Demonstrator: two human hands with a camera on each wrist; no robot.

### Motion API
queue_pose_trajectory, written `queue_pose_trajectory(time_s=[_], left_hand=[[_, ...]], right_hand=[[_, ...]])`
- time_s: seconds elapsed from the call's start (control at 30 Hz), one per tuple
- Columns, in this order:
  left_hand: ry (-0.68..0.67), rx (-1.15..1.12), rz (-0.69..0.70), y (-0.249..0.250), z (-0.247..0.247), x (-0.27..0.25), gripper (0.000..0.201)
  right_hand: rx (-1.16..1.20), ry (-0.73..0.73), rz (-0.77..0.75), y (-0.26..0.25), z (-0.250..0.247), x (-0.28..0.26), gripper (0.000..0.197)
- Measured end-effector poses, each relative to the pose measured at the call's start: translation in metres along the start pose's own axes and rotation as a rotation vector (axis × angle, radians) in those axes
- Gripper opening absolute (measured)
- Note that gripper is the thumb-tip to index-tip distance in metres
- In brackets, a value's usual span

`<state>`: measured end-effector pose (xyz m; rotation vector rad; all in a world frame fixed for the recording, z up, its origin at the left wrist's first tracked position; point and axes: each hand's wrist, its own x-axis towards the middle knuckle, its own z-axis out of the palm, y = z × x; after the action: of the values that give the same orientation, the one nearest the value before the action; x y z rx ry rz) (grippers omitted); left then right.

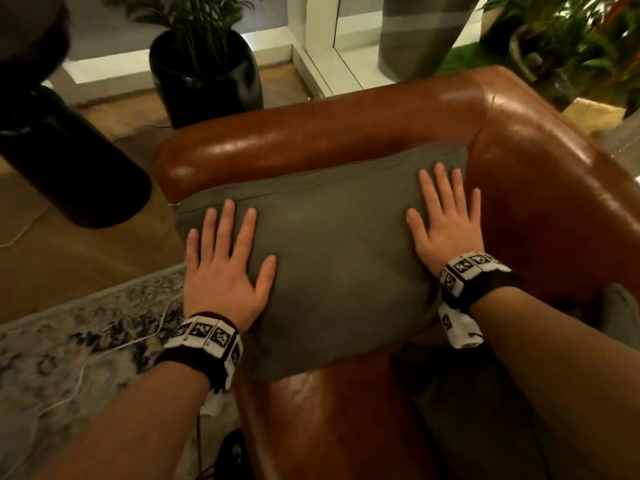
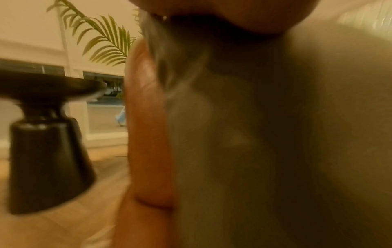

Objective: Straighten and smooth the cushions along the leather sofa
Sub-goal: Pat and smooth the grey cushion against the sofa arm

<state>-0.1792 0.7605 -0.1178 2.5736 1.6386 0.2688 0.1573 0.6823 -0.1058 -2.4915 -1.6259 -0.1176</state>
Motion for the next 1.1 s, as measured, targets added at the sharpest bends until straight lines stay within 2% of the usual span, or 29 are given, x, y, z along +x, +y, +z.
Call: queue_pose_trajectory(time_s=[0.07, 0.17, 0.23, 0.3, 0.4, 0.47, 0.5, 0.57, 0.63, 0.67, 0.8, 0.87, 0.9, 0.93, 1.0, 1.07, 1.1], left_hand=[[0.020, -0.025, -0.010, 0.017, -0.008, 0.000, 0.072], [0.012, -0.008, 0.135, 0.055, -0.013, 0.012, 0.069], [-0.032, 0.017, 0.172, 0.058, -0.013, 0.026, 0.066], [-0.029, 0.018, 0.148, 0.035, -0.013, 0.036, 0.066], [-0.018, 0.090, 0.197, -0.002, -0.017, 0.041, 0.066], [-0.043, 0.114, 0.215, -0.007, -0.018, 0.043, 0.065], [-0.041, 0.119, 0.216, -0.006, -0.017, 0.045, 0.065], [-0.027, 0.120, 0.214, -0.004, -0.013, 0.045, 0.063], [0.000, 0.121, 0.225, -0.006, -0.011, 0.046, 0.063], [0.006, 0.126, 0.230, -0.008, -0.009, 0.045, 0.063], [0.017, 0.136, 0.247, -0.012, -0.003, 0.041, 0.063], [0.009, 0.135, 0.247, -0.011, -0.003, 0.041, 0.063], [0.014, 0.129, 0.236, -0.011, -0.005, 0.039, 0.063], [0.031, 0.112, 0.218, -0.007, -0.008, 0.035, 0.062], [0.100, 0.040, 0.179, 0.011, -0.012, 0.023, 0.059], [0.129, -0.051, 0.166, 0.042, -0.010, 0.004, 0.059], [0.126, -0.082, 0.176, 0.058, -0.005, -0.003, 0.059]], right_hand=[[0.000, 0.060, -0.035, -0.020, -0.009, -0.001, 0.064], [-0.019, 0.076, -0.398, -0.083, -0.011, -0.007, 0.058], [-0.073, 0.014, -0.543, -0.102, -0.005, -0.003, 0.056], [-0.077, -0.041, -0.475, -0.082, -0.006, 0.014, 0.057], [-0.103, -0.064, -0.256, -0.029, -0.012, 0.033, 0.062], [-0.089, -0.061, -0.148, -0.033, -0.020, 0.033, 0.064], [-0.061, -0.018, -0.146, -0.049, -0.020, 0.030, 0.064], [-0.012, 0.051, -0.291, -0.090, -0.013, 0.008, 0.062], [-0.042, 0.110, -0.480, -0.122, 0.017, -0.038, 0.061], [-0.037, 0.106, -0.509, -0.130, 0.038, -0.066, 0.062], [-0.208, -0.008, -0.591, -0.104, 0.118, -0.166, 0.065], [-0.200, -0.075, -0.646, -0.089, 0.122, -0.193, 0.061], [-0.121, -0.070, -0.660, -0.086, 0.114, -0.195, 0.056], [-0.016, -0.018, -0.655, -0.087, 0.099, -0.189, 0.047], [0.160, 0.197, -0.564, -0.098, 0.057, -0.147, 0.031], [0.203, 0.322, -0.428, -0.104, 0.018, -0.081, 0.035], [0.172, 0.320, -0.379, -0.105, 0.004, -0.047, 0.041]])
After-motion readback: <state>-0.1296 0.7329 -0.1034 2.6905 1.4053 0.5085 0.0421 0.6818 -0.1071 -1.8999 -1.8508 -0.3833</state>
